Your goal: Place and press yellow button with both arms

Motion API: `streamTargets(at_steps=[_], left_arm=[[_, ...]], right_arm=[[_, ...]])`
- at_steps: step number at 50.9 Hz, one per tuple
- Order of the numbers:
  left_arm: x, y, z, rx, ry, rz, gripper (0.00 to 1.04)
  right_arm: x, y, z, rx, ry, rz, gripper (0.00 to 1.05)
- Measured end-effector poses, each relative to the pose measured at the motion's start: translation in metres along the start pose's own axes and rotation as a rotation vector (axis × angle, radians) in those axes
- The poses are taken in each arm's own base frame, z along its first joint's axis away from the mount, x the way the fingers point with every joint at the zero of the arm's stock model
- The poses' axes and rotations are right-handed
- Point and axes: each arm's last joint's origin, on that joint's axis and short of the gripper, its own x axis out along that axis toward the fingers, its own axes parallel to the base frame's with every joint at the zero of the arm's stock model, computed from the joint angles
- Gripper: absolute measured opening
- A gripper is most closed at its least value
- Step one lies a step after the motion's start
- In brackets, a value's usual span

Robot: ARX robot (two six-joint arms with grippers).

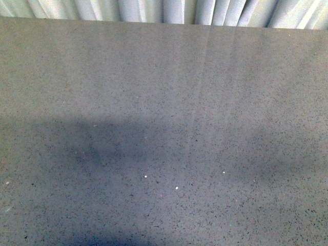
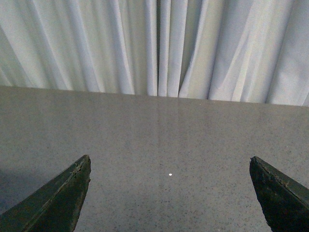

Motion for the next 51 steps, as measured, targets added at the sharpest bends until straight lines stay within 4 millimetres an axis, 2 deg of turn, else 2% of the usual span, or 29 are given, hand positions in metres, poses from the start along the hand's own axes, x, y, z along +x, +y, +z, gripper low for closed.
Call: streamTargets(at_steps=[21,51], left_arm=[[0.005,0.005,-0.01,0.015,0.025,0.014,0.96],[0.009,0.002,-0.015,0.063,0.031,0.016,0.94]], right_arm=[[0.0,0.0,0.0,0.0,0.0,0.0,0.96],[0.0,0.0,0.0,0.0,0.0,0.0,0.96]])
